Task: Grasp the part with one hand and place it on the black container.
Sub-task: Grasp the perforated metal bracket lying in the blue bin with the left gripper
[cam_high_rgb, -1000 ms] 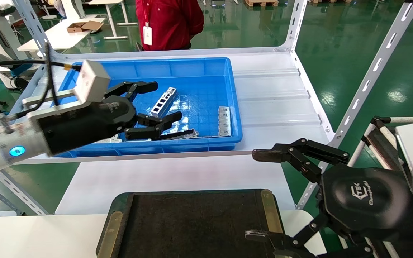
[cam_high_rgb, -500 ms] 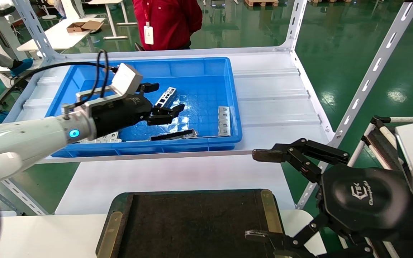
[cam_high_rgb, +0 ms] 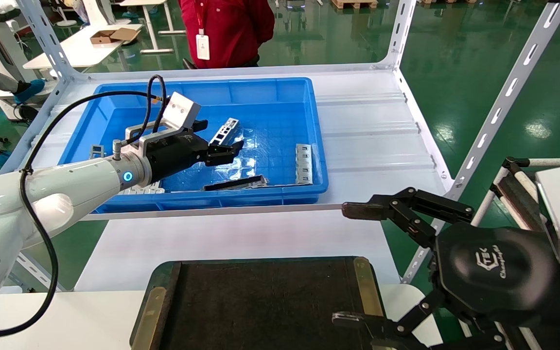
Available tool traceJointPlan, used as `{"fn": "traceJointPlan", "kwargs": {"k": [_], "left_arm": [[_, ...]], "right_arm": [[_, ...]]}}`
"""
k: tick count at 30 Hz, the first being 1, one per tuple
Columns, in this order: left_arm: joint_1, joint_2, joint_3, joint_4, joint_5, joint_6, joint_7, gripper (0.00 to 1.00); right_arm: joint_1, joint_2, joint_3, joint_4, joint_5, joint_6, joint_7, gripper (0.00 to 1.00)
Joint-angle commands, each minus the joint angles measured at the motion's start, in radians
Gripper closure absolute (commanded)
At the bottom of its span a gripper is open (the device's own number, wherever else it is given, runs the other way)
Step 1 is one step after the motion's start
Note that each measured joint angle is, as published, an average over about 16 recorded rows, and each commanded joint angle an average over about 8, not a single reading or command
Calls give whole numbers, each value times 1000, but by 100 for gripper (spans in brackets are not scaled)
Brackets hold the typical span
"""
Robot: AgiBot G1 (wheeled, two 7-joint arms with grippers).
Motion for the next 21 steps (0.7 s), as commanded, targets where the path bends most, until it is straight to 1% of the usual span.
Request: {"fn": "traceJointPlan", "kwargs": {"k": [1,4,5,6,21], "left_arm": [[-11,14,-5,38,-5,-15,17,47],[-22,27,-12,76,-13,-26,35,85],[-25,31,-14,87,-16,-28,41,95],[-28,34,-17,97,-19,-30,46,100],[-44,56,-38,178,-48,-48,105,100]], "right_arm": [[0,0,0,0,0,0,0,47],[0,0,0,0,0,0,0,84],[0,0,0,0,0,0,0,96],[0,0,0,0,0,0,0,100],[0,0,0,0,0,0,0,100]]}}
